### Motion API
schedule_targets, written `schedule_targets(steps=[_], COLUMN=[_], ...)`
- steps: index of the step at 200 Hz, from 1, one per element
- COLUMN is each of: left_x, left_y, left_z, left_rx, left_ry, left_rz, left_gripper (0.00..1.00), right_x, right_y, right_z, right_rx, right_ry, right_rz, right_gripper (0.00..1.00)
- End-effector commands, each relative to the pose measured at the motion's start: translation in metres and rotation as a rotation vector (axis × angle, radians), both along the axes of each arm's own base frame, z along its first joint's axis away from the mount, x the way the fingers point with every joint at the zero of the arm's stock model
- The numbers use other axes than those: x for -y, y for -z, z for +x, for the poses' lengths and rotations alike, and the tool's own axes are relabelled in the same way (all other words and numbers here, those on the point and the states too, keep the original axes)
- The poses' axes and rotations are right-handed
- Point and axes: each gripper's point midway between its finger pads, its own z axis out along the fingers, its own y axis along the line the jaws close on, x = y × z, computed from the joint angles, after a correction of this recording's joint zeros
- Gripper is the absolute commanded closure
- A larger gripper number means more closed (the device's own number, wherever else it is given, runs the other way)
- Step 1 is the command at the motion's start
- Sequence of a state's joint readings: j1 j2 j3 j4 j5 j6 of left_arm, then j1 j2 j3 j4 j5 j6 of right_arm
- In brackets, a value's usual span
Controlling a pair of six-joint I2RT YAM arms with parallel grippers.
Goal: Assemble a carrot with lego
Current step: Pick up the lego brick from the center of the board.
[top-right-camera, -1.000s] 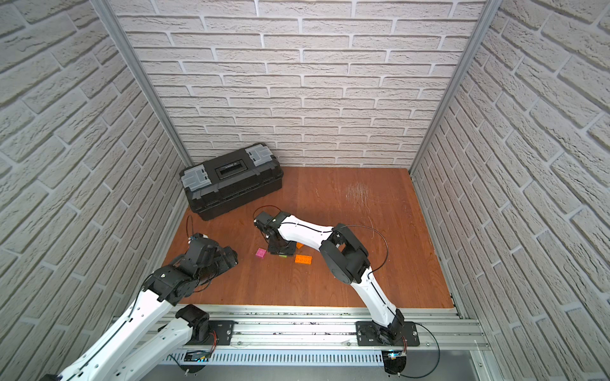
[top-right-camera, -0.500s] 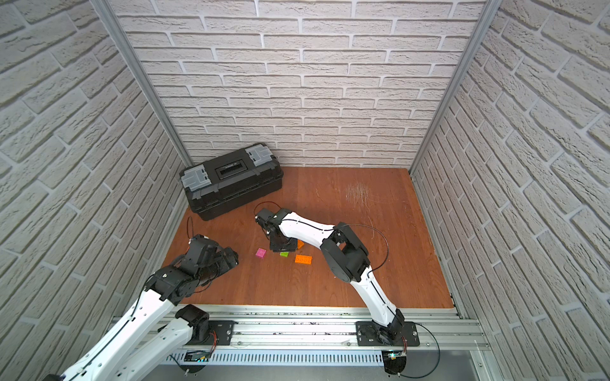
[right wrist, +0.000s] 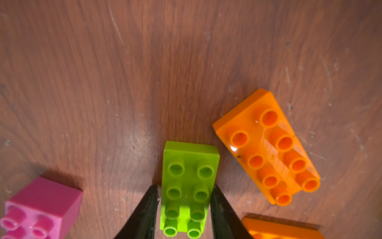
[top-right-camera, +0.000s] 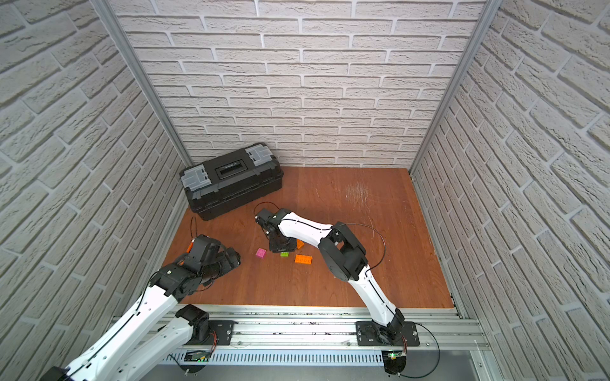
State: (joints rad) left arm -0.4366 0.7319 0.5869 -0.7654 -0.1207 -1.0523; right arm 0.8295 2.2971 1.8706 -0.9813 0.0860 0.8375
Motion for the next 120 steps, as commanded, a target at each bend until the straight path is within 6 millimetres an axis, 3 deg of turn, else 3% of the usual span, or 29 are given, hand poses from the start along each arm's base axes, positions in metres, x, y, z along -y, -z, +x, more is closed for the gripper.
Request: schedule_targets(steps=[1, 36, 51, 98, 120], left_x=[0.001, 0.001, 0.001, 0.004, 0.001], left_y=[0.005, 0.006, 0.004, -0.005, -0.026], left_z=[0.003, 0.001, 0.002, 0.002, 0.0], left_rx=[-0.005, -0.012, -0.009, 0.004, 0.092], left_ry=[-0.01, -0.009, -0.007, -0.005, -0.016], left_rz=[-0.011, -0.012, -0.013, -0.039, -0.074], left_gripper=[0.02, 0.02, 0.02, 0.02, 0.02], right_x=[0.005, 0.005, 0.004, -0.017, -0.029], right_y=[-0.005, -0.018, -0.028, -0.075, -0.096], right_z=[0.002, 0.005, 0.007, 0.013, 0.01], right_rx=[0.0, 0.009, 0.032, 0.13, 0.159], right_ry=[-0.029, -0.137, -0.196, -0.493, -0.643], right_rz=[-0.004, -0.019, -0.014, 0.078, 0.132], right_gripper=[0.67, 0.91, 0.97, 0.98, 0.98])
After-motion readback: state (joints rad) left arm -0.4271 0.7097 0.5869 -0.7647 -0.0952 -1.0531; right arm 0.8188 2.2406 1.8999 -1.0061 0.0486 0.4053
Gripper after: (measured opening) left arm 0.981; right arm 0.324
